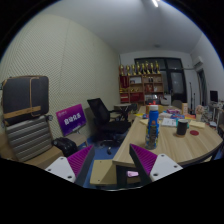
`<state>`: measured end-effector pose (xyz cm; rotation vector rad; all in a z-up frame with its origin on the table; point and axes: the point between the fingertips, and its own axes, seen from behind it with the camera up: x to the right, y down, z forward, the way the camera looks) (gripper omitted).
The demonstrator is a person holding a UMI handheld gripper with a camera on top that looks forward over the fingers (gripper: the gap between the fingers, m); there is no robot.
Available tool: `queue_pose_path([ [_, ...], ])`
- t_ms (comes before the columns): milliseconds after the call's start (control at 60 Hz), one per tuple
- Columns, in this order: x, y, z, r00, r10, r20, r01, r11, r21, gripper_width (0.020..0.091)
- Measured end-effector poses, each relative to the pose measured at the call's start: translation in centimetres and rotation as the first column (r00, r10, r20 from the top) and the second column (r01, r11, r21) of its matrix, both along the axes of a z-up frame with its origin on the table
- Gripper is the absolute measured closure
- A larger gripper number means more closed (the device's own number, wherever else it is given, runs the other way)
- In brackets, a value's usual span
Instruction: Pour water
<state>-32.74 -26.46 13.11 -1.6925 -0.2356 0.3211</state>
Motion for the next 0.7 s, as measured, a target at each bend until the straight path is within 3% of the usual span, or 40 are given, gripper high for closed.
queue_pose_path([
  [67,-2.1,2.3,-0.9,1.000,-0.031,0.007,0.031,0.999,0.009,0.0305],
  [317,5.6,10.1,0.4,0.991,-0.132,0.038,0.129,0.989,0.073,0.0318],
  [567,10.1,19.9,-1.7,0.967,-0.247,0.068,0.240,0.967,0.088,0.0316],
  [700,10.7,23.8,-2.8,0.964,-0.257,0.073,0.252,0.965,0.070,0.0318],
])
